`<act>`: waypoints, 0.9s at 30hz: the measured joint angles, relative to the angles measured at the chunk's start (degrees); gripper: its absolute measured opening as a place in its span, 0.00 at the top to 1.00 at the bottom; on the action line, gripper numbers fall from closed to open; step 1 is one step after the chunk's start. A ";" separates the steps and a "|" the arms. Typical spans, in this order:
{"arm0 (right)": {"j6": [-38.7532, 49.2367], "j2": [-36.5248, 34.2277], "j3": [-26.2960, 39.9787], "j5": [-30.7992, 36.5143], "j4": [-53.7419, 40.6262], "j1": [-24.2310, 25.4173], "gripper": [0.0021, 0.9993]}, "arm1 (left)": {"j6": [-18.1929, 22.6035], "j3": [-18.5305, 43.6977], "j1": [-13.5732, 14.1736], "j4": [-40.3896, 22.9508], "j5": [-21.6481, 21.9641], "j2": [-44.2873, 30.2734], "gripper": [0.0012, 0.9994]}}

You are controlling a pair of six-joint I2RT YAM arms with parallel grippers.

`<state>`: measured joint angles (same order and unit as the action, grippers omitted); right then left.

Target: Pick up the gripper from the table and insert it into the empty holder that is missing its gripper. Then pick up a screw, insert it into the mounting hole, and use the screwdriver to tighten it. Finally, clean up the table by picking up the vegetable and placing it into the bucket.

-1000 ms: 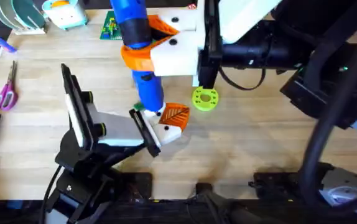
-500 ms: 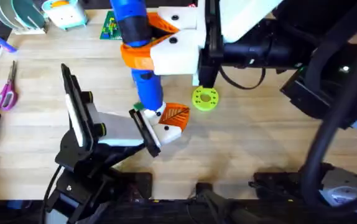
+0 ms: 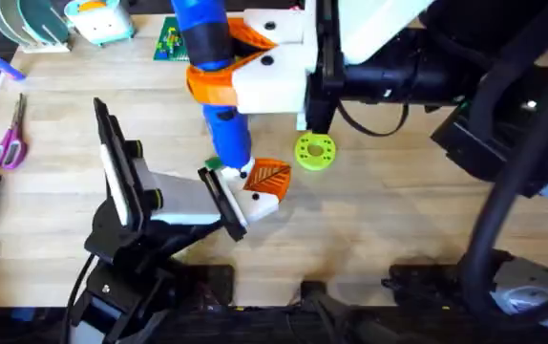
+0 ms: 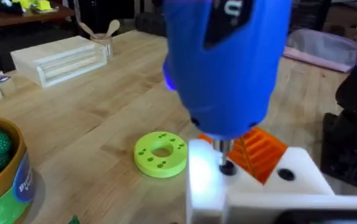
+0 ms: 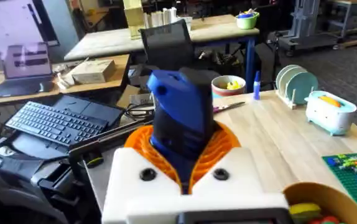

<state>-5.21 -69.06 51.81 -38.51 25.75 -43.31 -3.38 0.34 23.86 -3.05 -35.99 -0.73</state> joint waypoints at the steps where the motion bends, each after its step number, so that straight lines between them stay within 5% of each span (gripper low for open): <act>1: 0.02 0.00 0.00 -0.04 -0.01 0.01 0.98 | 0.00 0.00 0.00 0.00 0.00 0.00 0.99; 27: -0.58 0.00 0.00 -0.98 -0.50 1.33 0.98 | 0.00 0.00 0.00 0.00 0.00 0.00 0.99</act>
<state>-5.79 -69.06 51.81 -39.48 25.26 -41.98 -3.38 0.34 23.86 -3.05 -35.99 -0.73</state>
